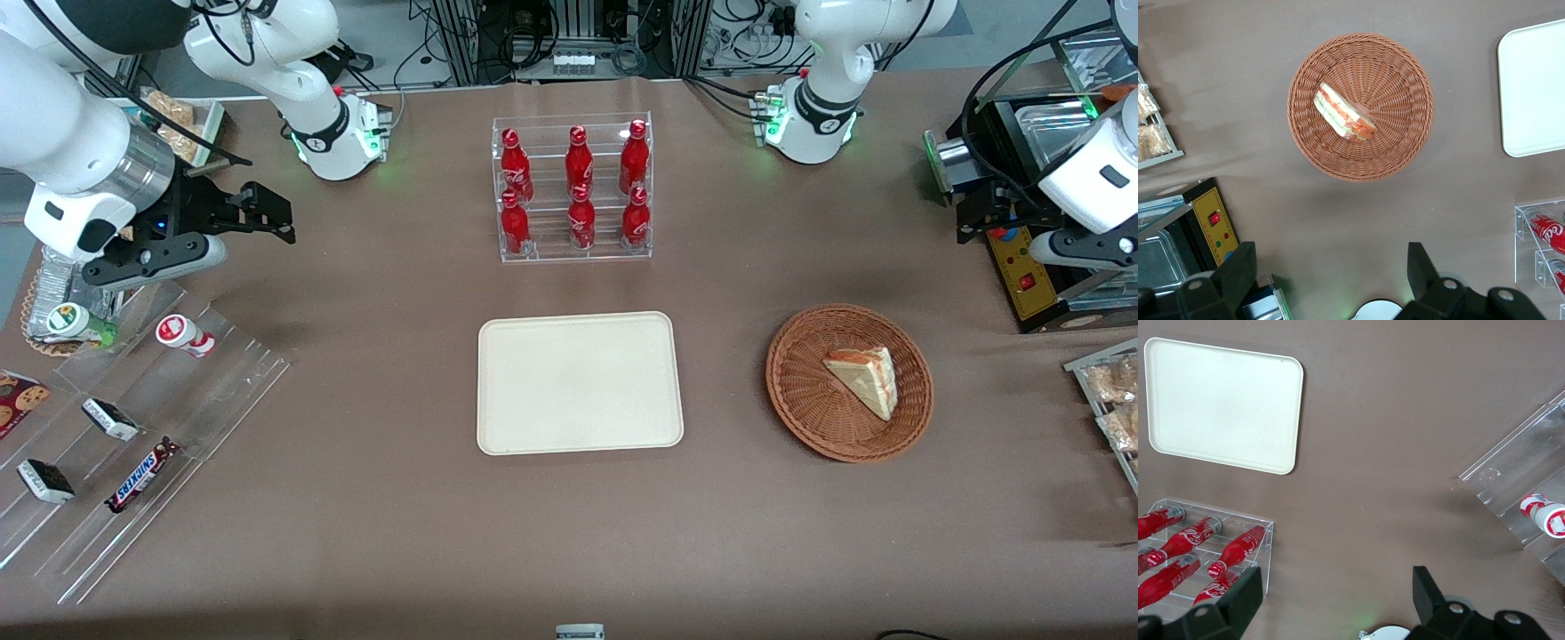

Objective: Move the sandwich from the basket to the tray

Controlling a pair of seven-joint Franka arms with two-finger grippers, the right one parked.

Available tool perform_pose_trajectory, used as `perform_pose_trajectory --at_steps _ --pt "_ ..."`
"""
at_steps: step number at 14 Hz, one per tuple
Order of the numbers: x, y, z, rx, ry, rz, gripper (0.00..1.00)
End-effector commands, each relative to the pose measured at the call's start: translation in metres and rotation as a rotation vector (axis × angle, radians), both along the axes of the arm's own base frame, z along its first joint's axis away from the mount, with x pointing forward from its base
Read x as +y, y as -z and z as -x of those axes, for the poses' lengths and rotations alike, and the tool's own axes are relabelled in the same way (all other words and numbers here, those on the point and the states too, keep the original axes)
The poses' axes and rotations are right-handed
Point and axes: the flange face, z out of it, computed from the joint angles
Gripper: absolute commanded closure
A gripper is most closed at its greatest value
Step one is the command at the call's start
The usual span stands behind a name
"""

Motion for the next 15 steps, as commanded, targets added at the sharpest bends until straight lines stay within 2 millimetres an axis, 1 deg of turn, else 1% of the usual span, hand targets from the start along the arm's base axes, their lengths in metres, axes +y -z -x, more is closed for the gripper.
perform_pose_trajectory --at_steps 1,7,8,9,10,12,15 --pt "-0.001 -0.004 -0.001 0.007 -0.015 0.012 0.0" --pt "-0.001 0.0 -0.001 0.02 -0.01 0.008 0.0" --pt "-0.002 0.006 0.0 0.032 -0.007 0.003 0.0" --pt "-0.002 0.017 0.0 0.051 -0.01 0.0 0.0" --pt "-0.002 0.033 0.0 0.076 -0.007 -0.004 0.0" --pt "-0.004 0.079 0.001 0.088 0.001 -0.012 0.0" --pt "-0.006 0.157 0.0 0.041 0.007 -0.007 0.0"
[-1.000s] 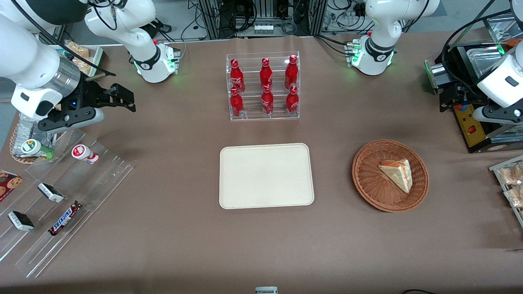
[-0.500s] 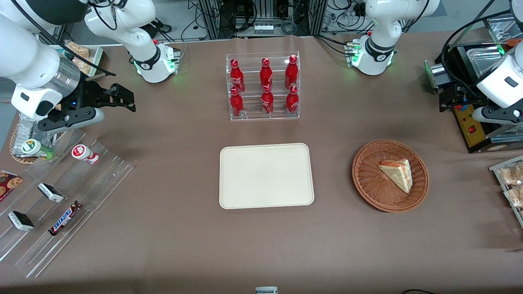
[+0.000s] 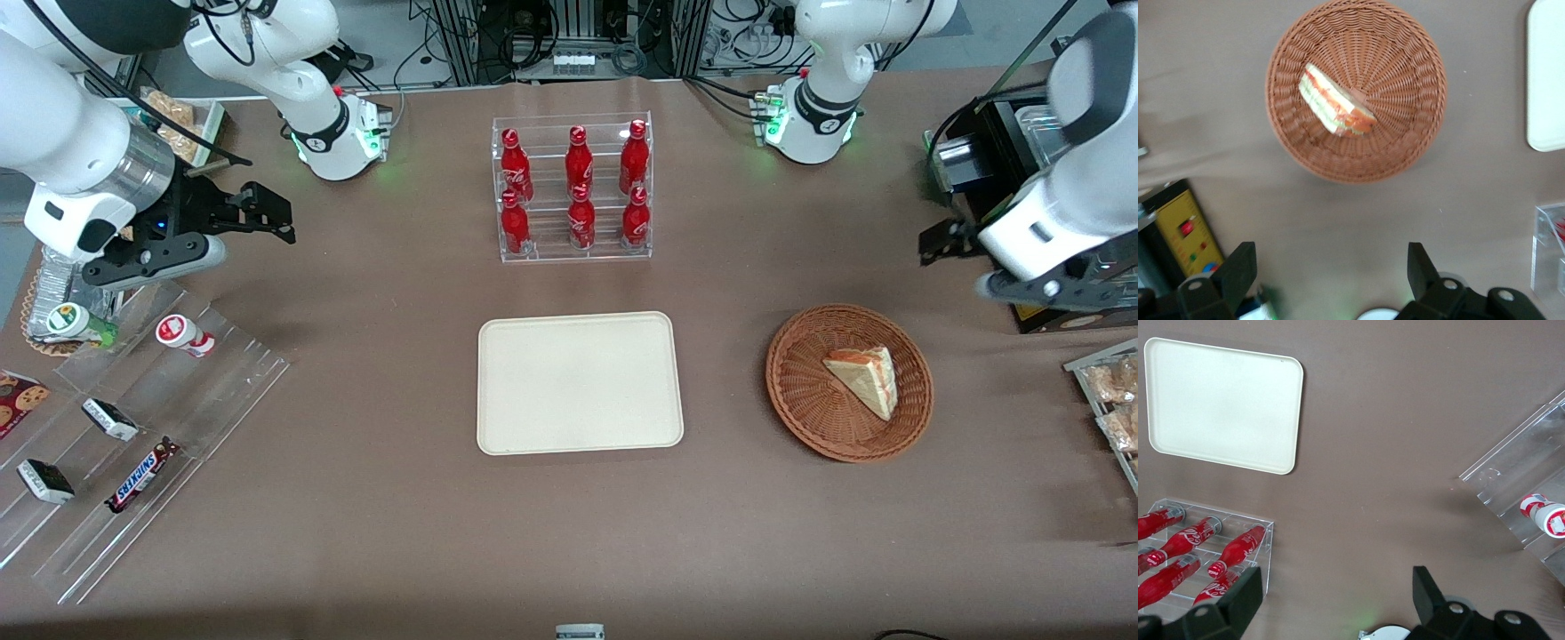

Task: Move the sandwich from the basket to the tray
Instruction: 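Move the left gripper down over the sandwich in the wicker basket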

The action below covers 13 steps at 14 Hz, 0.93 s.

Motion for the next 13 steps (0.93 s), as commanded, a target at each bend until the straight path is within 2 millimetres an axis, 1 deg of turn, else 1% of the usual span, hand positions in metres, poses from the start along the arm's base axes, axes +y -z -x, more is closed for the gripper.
perform_pose_trajectory --at_steps 1,2,3,4,5,7,10,13 --pt "-0.002 0.069 0.011 -0.052 -0.014 -0.002 0.0" --pt "-0.003 0.098 0.016 -0.096 -0.035 -0.001 0.0" --pt "-0.003 0.119 0.02 -0.137 -0.057 0.003 0.0" --pt "-0.004 0.136 0.022 -0.166 -0.095 0.006 0.0" --pt "-0.002 0.147 0.02 -0.183 -0.152 0.007 0.0" --pt "-0.001 0.162 0.012 -0.191 -0.317 0.003 0.0" --pt "0.002 0.177 0.003 -0.229 -0.62 0.001 0.0" --pt "0.009 0.191 -0.003 -0.243 -0.868 0.0 0.0"
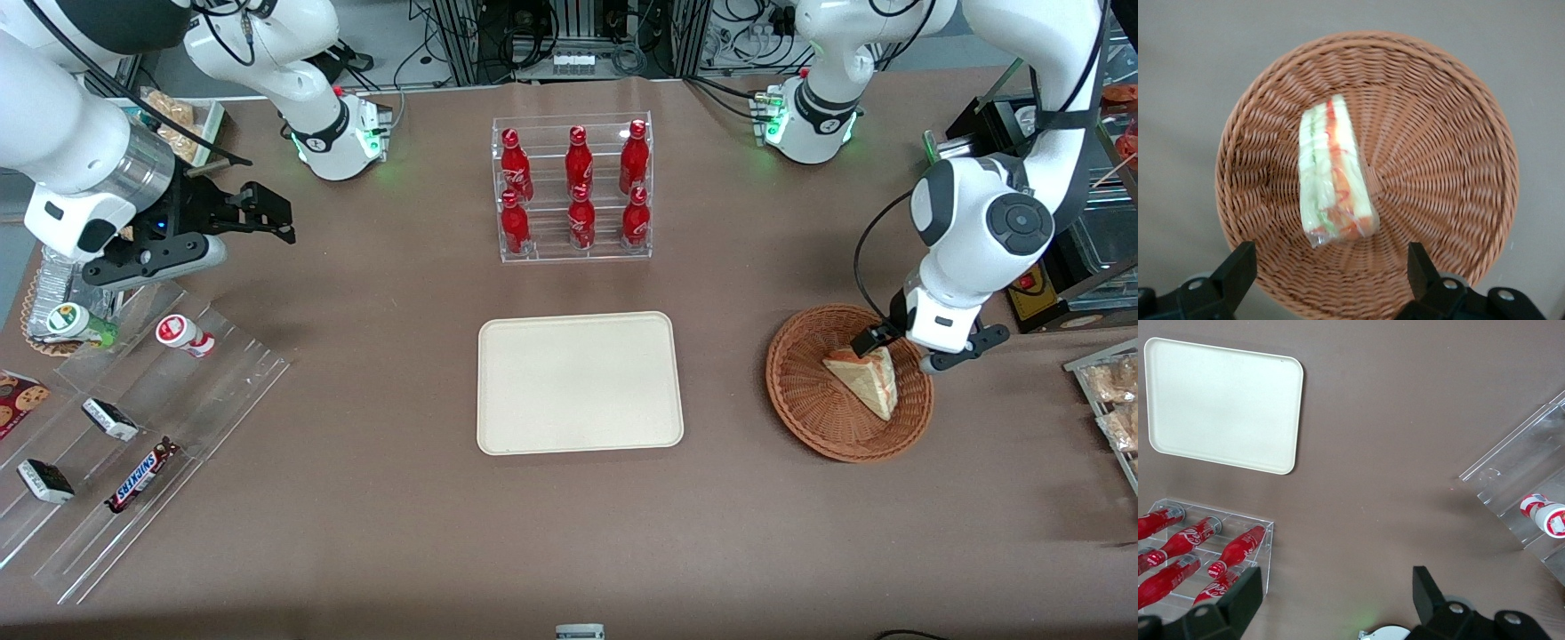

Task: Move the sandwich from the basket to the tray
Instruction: 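Close the left gripper on the triangular sandwich and lift it, then carry the sandwich with the left gripper over the cream tray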

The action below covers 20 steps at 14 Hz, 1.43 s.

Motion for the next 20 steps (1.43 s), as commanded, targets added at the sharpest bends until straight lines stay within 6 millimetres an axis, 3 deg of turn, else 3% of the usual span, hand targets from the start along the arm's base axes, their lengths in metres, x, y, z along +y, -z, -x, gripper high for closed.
perform_pose_trajectory --at_steps 1,5,6,7,9,10,13,16,18,20 --pt "0.007 0.015 -0.009 -0.014 -0.213 0.017 0.0" --pt "0.025 0.042 -0.014 -0.011 -0.294 0.031 0.0" --pt "0.025 0.054 -0.018 -0.023 -0.323 0.04 0.06" --pt "0.025 0.06 -0.022 -0.038 -0.375 0.047 0.25" --pt "0.023 0.063 -0.022 -0.04 -0.416 0.05 0.78" --pt "0.022 0.062 -0.021 -0.037 -0.414 0.049 0.9" --pt "0.007 0.044 -0.03 -0.023 -0.401 0.049 0.94" --pt "-0.051 -0.002 -0.062 0.039 -0.297 0.037 0.94" --pt "-0.108 -0.014 -0.077 0.047 -0.205 0.037 0.93" --pt "-0.179 -0.015 -0.076 0.037 -0.097 0.042 0.93"
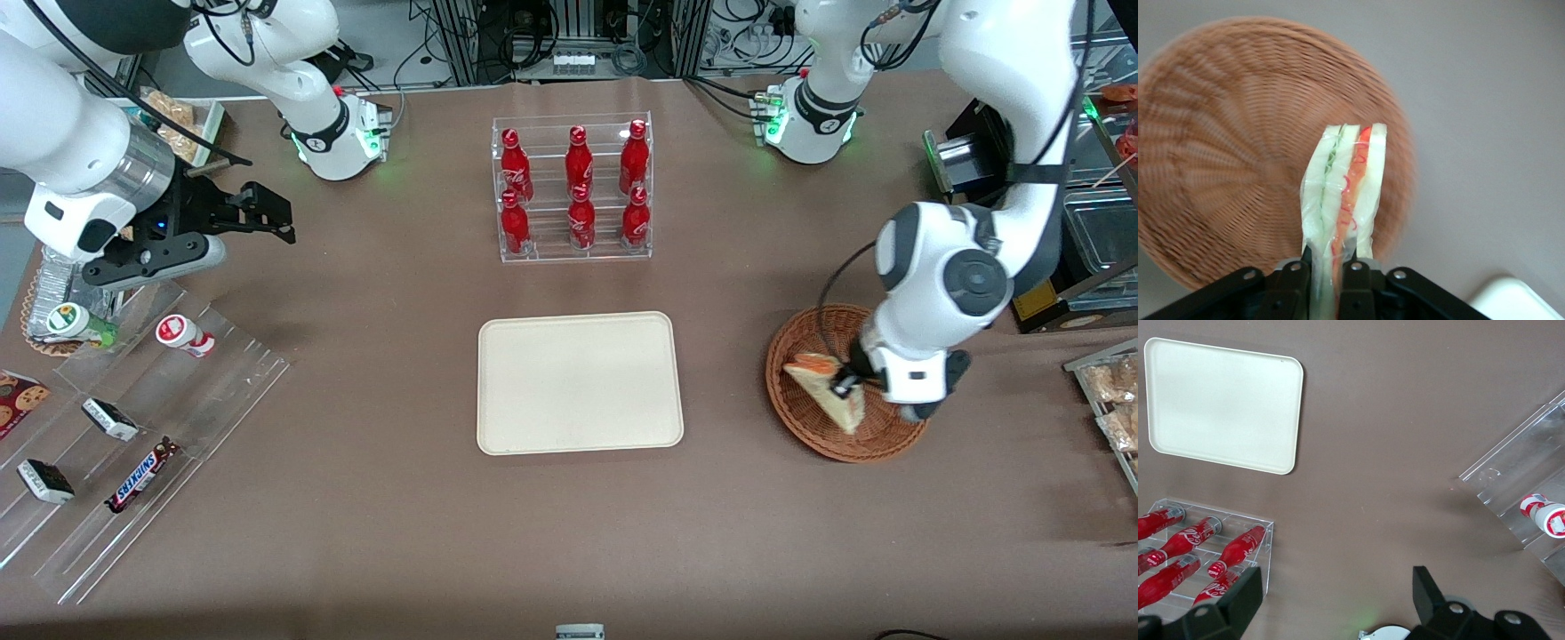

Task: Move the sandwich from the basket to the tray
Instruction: 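Carry the sandwich with the left gripper over the cream tray, then lower the sandwich onto the tray and open the left gripper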

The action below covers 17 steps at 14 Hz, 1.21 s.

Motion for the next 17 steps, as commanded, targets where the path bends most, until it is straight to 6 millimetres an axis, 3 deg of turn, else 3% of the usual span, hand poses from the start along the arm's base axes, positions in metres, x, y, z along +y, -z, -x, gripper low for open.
perform_pose_trajectory --at_steps 1,5,7,9,11,14,15,16,17 --pt "-0.093 0.017 -0.004 0.013 0.128 0.002 0.92" --pt "-0.236 0.036 0.017 -0.022 0.349 -0.023 0.91" --pt "-0.287 0.049 0.026 -0.033 0.394 -0.011 0.91" --pt "-0.326 0.063 0.04 -0.046 0.456 -0.018 0.9" --pt "-0.351 0.075 0.049 -0.054 0.495 -0.019 0.88" --pt "-0.36 0.092 0.058 -0.036 0.52 -0.028 0.87" --pt "-0.361 0.096 0.059 -0.038 0.526 -0.033 0.8" --pt "-0.361 0.105 0.061 -0.042 0.532 -0.045 0.64" --pt "-0.361 0.107 0.061 -0.056 0.543 -0.055 0.17"
